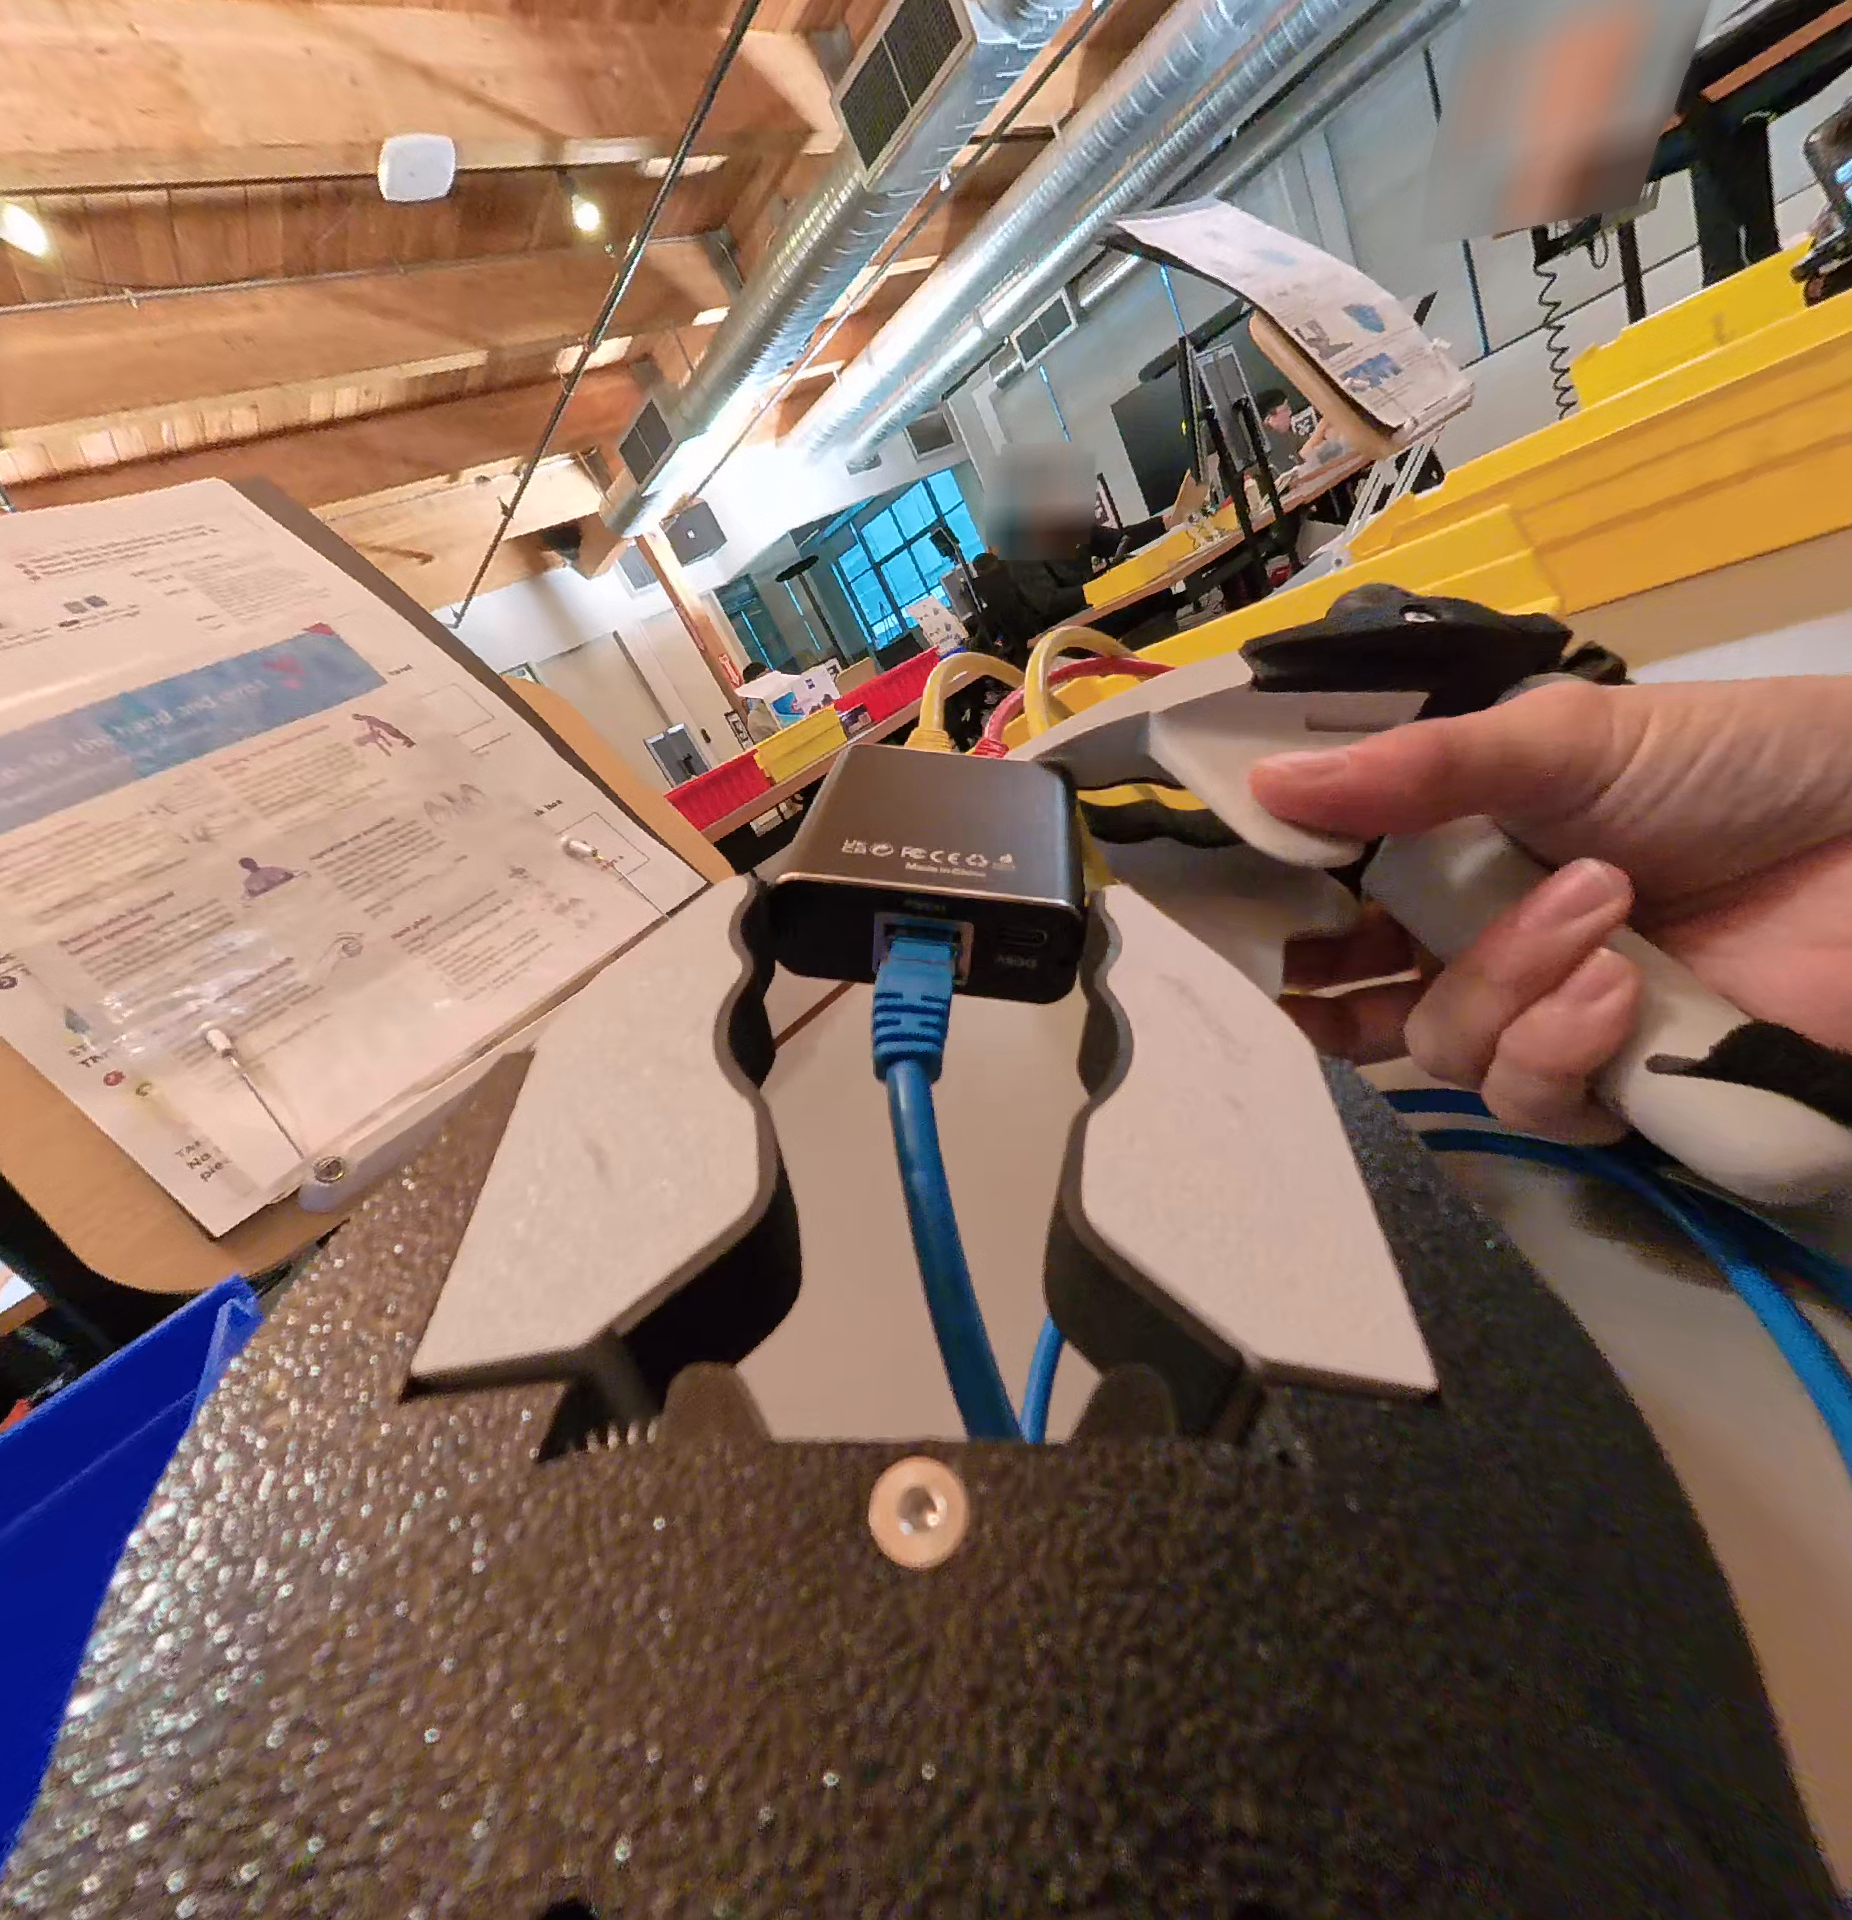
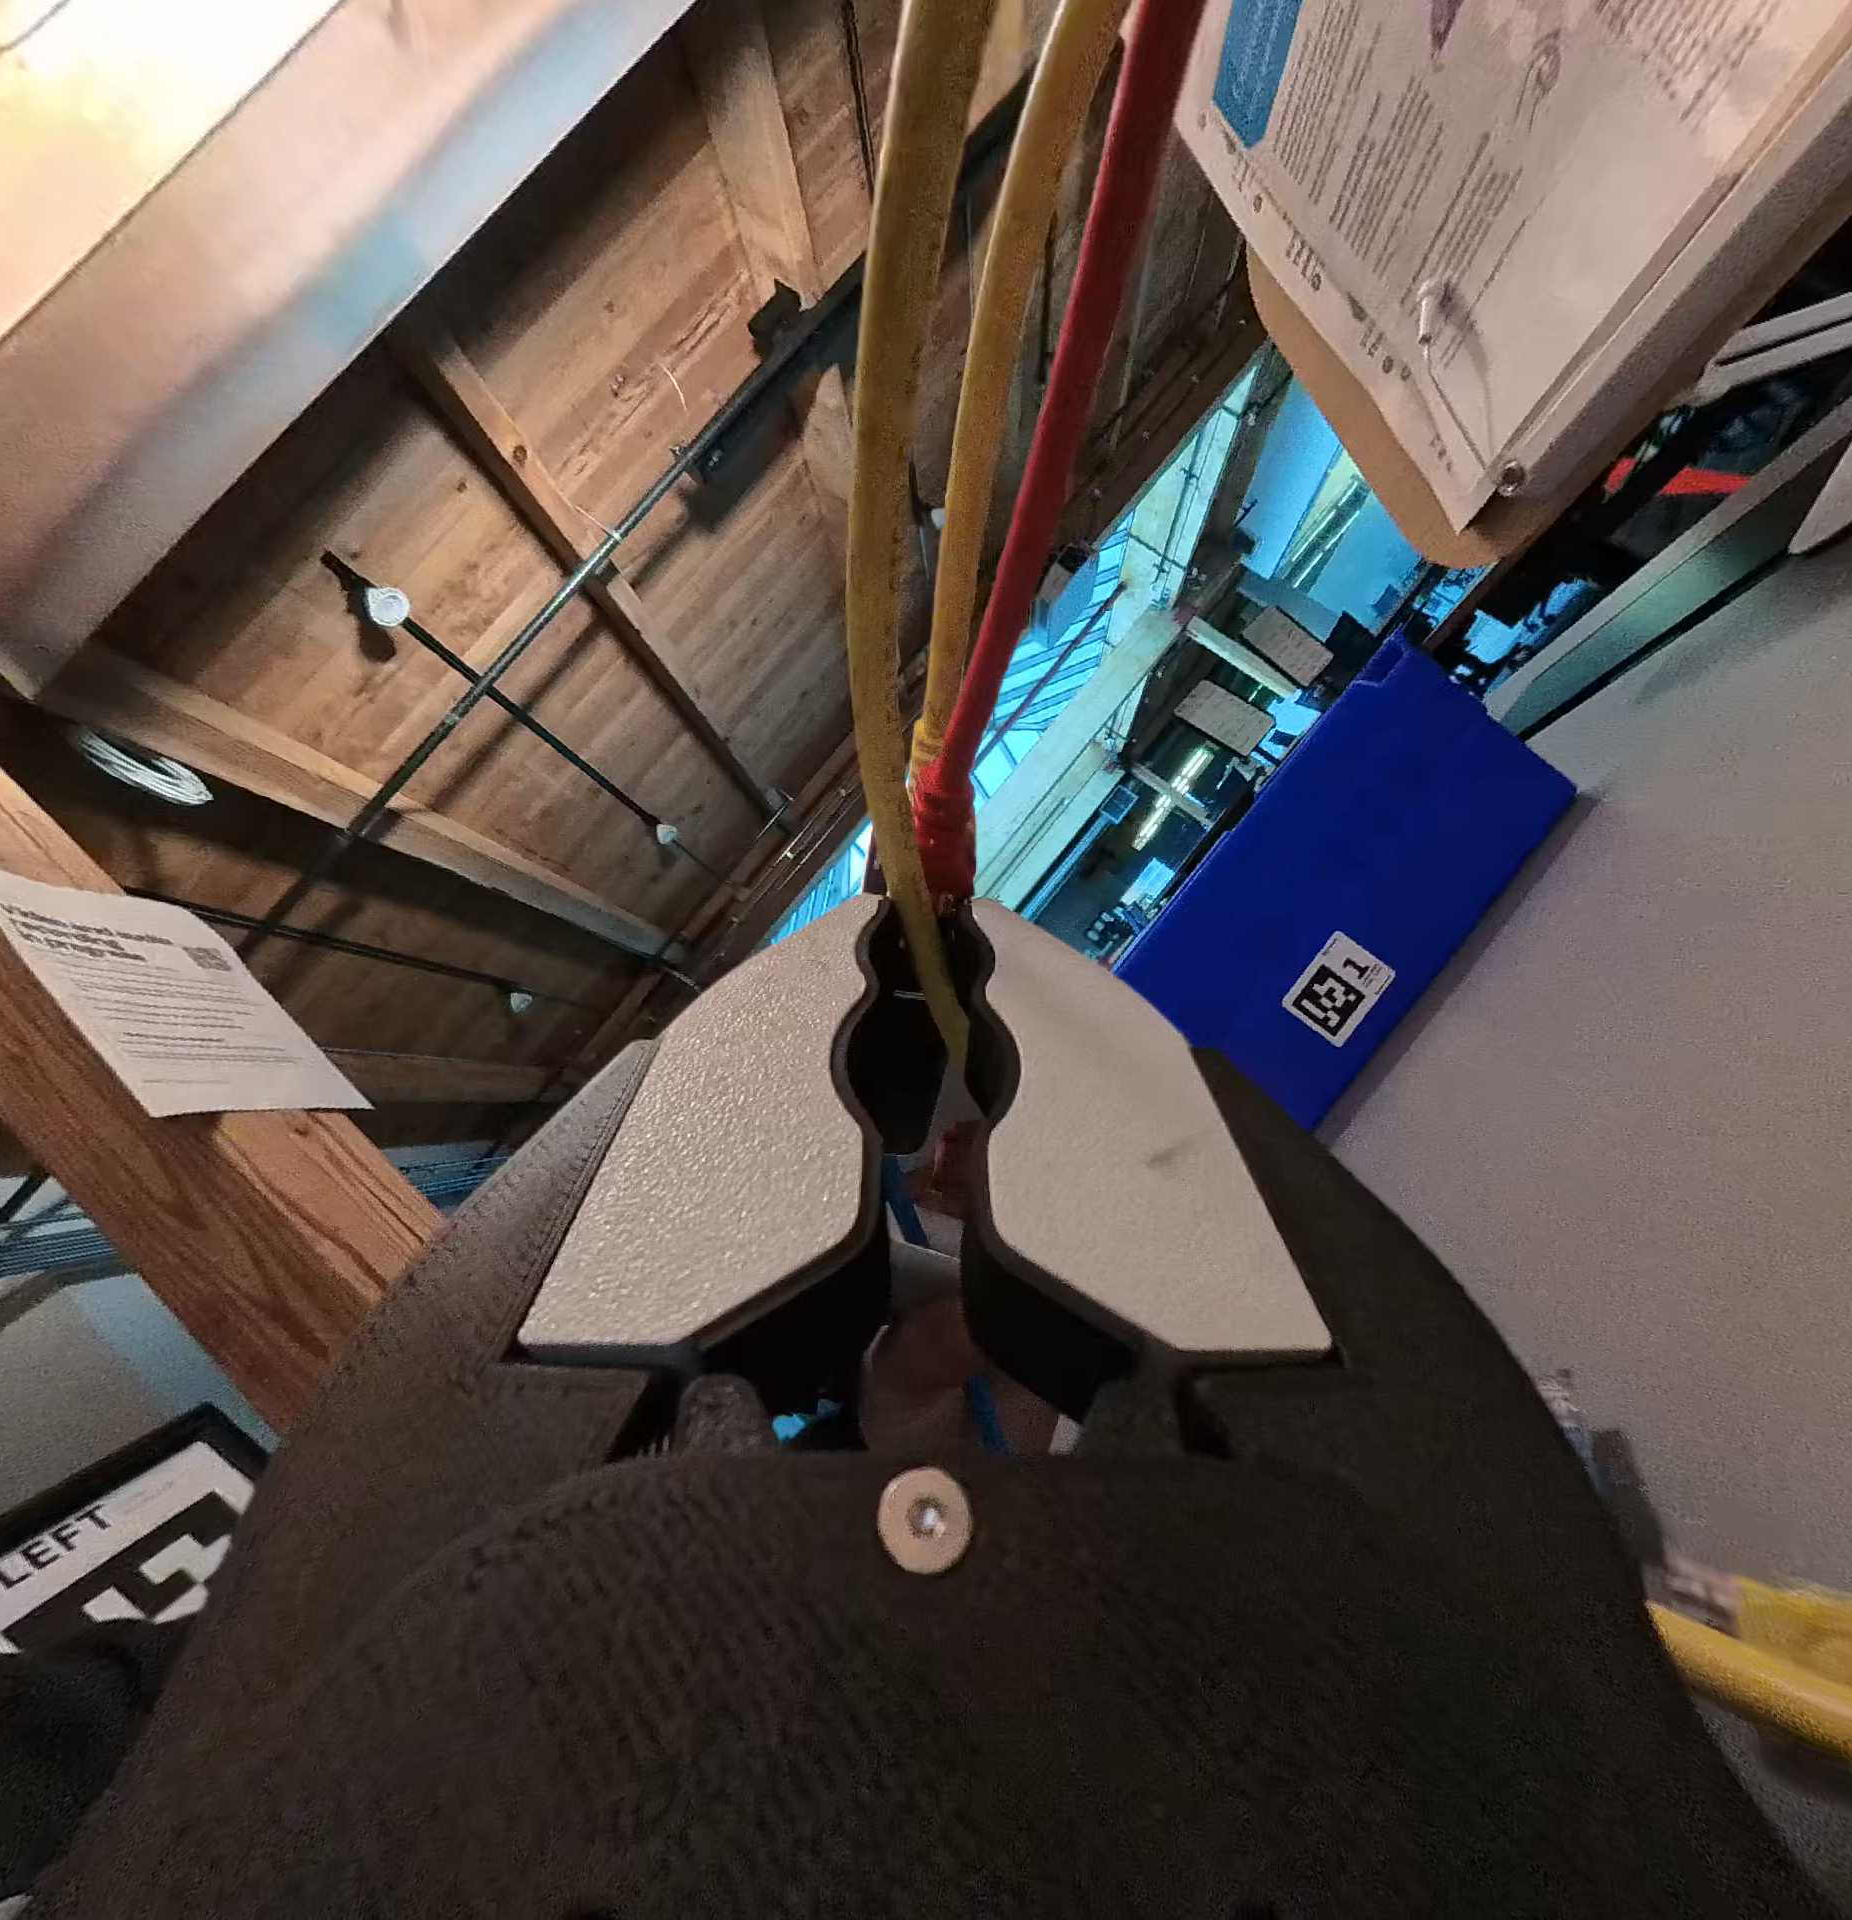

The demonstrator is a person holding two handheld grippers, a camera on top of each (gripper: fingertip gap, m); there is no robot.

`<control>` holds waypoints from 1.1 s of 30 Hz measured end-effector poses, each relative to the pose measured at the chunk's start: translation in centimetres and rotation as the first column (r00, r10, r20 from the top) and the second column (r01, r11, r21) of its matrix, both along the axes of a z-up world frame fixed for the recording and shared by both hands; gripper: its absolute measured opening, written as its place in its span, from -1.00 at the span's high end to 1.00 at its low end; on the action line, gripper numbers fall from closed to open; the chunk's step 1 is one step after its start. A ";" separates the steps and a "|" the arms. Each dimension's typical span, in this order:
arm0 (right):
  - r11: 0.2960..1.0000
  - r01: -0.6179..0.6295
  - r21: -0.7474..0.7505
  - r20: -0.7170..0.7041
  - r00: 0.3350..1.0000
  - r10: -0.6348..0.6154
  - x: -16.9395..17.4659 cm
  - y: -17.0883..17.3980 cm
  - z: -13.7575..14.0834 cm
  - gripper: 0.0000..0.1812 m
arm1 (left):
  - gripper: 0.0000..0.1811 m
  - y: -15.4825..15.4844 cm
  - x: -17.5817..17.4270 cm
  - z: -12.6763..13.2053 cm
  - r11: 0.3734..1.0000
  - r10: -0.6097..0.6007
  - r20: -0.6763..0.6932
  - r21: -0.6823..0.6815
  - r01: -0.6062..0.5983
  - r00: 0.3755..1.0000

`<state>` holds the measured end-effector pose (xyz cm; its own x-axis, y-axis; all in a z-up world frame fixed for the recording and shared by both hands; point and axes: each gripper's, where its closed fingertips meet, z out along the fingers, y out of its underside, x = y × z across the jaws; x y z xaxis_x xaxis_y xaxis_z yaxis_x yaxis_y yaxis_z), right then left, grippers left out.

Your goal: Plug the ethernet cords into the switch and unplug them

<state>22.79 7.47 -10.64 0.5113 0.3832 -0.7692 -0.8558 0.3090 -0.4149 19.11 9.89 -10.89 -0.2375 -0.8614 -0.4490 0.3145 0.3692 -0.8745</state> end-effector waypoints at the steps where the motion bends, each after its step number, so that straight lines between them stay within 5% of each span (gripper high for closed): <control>1: 1.000 0.007 -0.001 0.000 1.000 -0.007 0.0 0.0 0.0 0.89 | 0.37 0.0 0.0 0.0 1.000 -0.001 0.000 -0.003 0.001 1.000; 33: 0.998 0.070 -0.005 -0.088 0.994 -0.070 0.2 0.4 0.0 0.86 | 0.37 0.2 0.0 -0.2 0.994 -0.057 -0.040 -0.098 0.053 0.998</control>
